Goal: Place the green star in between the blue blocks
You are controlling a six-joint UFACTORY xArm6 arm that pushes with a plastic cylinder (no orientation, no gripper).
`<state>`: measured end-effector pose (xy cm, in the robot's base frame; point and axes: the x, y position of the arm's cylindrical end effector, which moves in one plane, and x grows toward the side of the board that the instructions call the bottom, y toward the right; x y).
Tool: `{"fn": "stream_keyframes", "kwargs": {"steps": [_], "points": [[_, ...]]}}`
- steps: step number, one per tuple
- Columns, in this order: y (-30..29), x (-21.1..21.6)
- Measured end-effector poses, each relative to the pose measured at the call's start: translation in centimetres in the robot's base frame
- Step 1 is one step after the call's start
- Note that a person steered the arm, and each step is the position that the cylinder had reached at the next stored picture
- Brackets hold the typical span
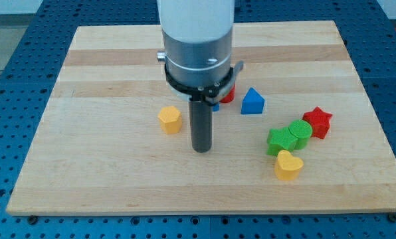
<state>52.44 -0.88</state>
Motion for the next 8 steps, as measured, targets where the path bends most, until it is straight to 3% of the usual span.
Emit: {"fn": "stream_keyframes", "kwargs": {"steps": [2, 4, 5, 7, 8], "points": [[8.0, 2.7], [7.6, 3.8], [6.9, 7.4], [20.7, 8.9], [19.1, 7.7]]}}
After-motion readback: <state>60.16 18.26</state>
